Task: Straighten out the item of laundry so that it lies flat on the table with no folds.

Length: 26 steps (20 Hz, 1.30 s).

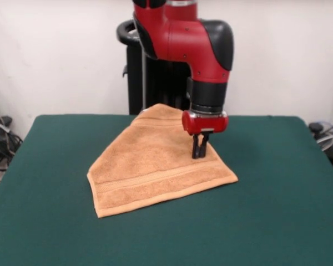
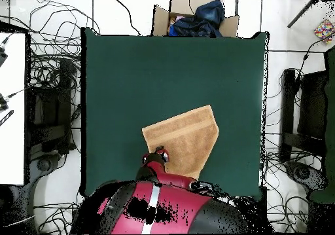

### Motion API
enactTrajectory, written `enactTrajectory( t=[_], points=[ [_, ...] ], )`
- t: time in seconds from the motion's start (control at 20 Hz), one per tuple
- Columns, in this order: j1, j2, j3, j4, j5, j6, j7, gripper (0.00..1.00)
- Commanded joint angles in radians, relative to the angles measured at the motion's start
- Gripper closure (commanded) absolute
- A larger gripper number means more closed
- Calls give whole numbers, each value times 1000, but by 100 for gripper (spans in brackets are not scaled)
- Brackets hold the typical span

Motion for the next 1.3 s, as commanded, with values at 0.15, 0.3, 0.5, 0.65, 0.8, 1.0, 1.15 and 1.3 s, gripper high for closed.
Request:
enactTrajectory(
  t=[0.15,0.3,0.5,0.65,0.8,1.0,1.15,1.3],
  points=[
    [-78,1,54,35,-97,-57,263,100],
    [-84,-5,60,22,-98,-28,254,100],
    [-91,-22,50,2,-86,50,220,100],
    [-104,-49,50,-15,-77,117,194,100],
    [-142,-55,80,-47,-108,159,166,100],
    [-190,-78,147,-71,-141,238,141,100],
    [-207,-83,189,-105,-128,313,131,100],
    [-243,-59,260,-157,-120,400,114,100]
  ],
)
